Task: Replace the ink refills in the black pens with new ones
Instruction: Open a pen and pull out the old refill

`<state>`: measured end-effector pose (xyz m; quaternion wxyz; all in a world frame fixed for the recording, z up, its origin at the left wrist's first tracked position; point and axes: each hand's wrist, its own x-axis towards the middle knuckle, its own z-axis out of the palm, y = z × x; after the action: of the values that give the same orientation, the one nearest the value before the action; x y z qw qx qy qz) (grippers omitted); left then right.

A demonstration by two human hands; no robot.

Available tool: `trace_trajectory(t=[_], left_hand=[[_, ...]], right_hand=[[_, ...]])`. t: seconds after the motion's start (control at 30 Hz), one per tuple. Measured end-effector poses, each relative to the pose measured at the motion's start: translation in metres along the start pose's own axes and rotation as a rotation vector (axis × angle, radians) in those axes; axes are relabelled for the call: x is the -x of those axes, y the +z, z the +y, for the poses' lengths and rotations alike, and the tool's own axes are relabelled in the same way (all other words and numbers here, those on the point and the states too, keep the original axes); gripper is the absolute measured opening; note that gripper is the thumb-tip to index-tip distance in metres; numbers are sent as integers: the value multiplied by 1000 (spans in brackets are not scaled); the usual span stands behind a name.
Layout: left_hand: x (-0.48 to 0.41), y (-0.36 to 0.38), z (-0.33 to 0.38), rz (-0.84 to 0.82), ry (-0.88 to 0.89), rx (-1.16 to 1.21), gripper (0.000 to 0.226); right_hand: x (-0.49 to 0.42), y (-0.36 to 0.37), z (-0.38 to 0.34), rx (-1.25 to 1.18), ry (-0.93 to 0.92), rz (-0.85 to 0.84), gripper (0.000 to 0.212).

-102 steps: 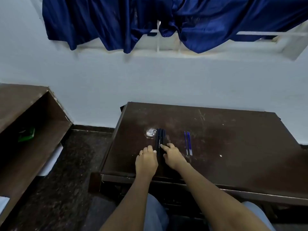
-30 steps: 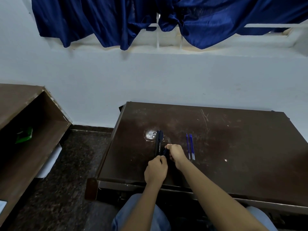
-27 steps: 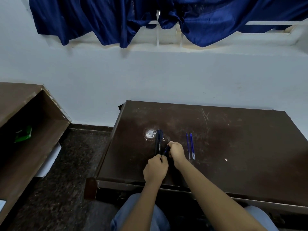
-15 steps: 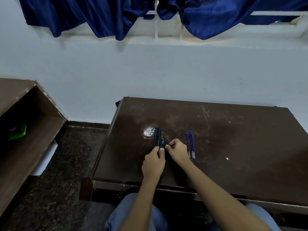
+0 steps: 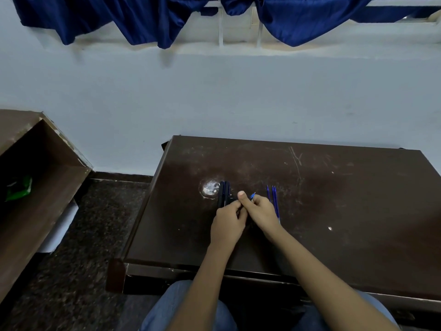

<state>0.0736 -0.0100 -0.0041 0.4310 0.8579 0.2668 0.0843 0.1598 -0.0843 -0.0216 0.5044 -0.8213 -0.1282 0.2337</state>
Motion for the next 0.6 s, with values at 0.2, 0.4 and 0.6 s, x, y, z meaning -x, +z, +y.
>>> trace_trajectory(t=[0.2, 0.4, 0.6], left_hand=[[-6, -2, -2, -61, 7, -21, 25], [-13, -12, 7, -42, -22, 24, 32], [-16, -19, 15, -123, -166, 248, 36]], right_hand=[[-5, -11, 8, -47, 20, -107, 58], [-11, -10, -15, -104, -50, -183, 47], [-12, -15, -26, -170, -147, -275, 50]])
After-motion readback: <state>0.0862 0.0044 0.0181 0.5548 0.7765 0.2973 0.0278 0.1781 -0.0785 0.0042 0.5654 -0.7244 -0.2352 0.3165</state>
